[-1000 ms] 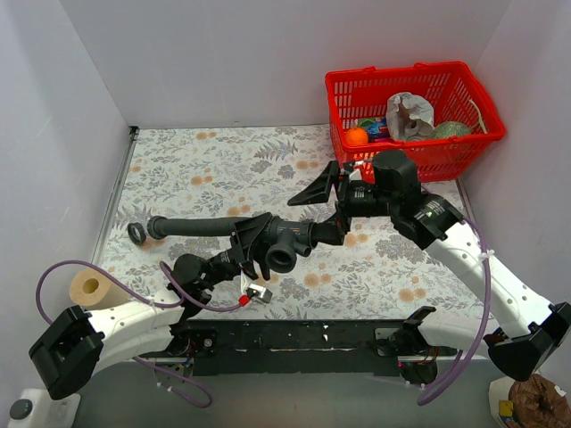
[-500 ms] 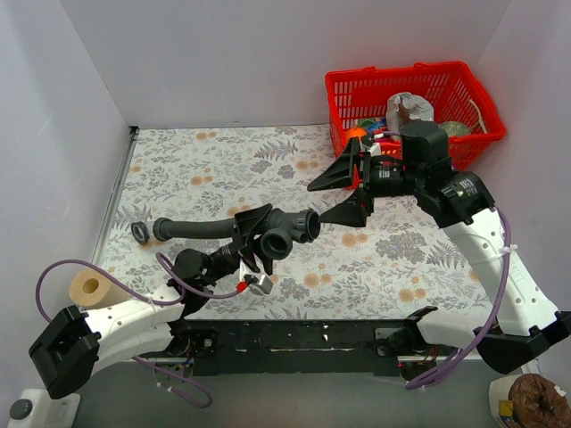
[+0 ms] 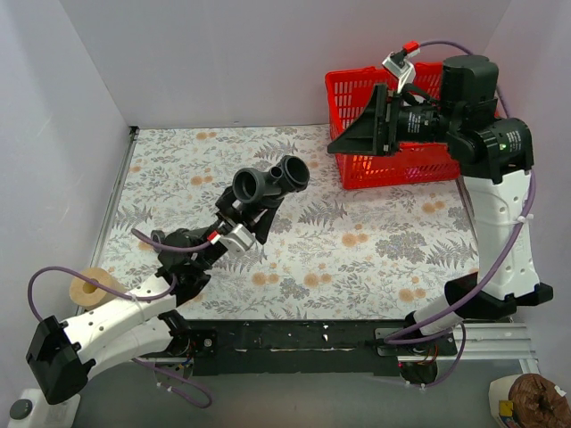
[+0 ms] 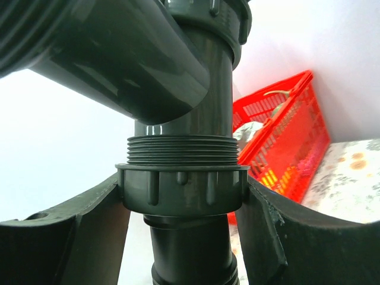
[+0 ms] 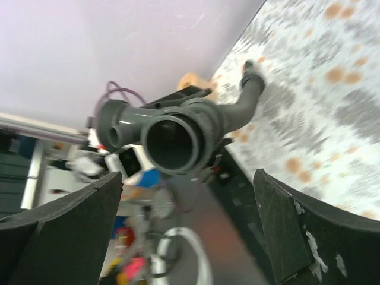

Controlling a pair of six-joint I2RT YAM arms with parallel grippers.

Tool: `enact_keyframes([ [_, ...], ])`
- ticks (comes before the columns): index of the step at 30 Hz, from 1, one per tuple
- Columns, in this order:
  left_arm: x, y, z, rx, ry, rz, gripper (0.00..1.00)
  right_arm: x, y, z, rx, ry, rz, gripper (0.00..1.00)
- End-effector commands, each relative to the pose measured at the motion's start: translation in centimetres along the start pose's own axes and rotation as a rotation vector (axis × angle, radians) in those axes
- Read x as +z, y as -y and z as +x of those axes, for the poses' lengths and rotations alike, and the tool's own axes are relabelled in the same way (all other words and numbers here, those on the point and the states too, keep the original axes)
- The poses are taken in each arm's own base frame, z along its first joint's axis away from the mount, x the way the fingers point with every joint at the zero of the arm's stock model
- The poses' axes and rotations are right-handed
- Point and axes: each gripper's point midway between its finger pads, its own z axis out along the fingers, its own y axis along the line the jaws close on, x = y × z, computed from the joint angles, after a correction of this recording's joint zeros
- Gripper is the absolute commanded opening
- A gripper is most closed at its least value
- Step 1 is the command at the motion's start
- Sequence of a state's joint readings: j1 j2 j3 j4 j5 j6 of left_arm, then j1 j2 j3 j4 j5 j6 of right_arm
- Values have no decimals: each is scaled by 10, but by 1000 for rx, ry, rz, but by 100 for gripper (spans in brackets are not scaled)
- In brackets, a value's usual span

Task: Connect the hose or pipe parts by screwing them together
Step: Install the adaptor on the pipeline.

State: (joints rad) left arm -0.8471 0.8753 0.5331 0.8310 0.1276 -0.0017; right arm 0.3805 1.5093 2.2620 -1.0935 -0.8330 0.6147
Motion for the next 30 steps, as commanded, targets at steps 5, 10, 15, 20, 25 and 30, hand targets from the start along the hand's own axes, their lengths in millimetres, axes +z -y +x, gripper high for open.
enact_keyframes([
  [5, 2, -7, -55, -295, 101, 58, 0, -19, 4, -22, -587, 92, 87, 98],
  [10, 13, -12, -67, -459, 96, 59, 0, -16, -35, -48, -795, 237, -10, 98],
  [15, 31, -36, -100, -514, 179, 32, 0, -25, -49, -14, -1006, 578, -218, 98],
  [20, 41, -45, -116, -562, 199, 39, 0, -13, -57, 2, -1079, 479, -349, 98],
  [25, 42, -46, -122, -590, 206, 48, 0, -16, -79, 12, -1144, 467, -508, 98],
  [30, 40, -38, -130, -629, 225, 108, 0, -16, -100, 14, -1150, 402, -689, 98],
])
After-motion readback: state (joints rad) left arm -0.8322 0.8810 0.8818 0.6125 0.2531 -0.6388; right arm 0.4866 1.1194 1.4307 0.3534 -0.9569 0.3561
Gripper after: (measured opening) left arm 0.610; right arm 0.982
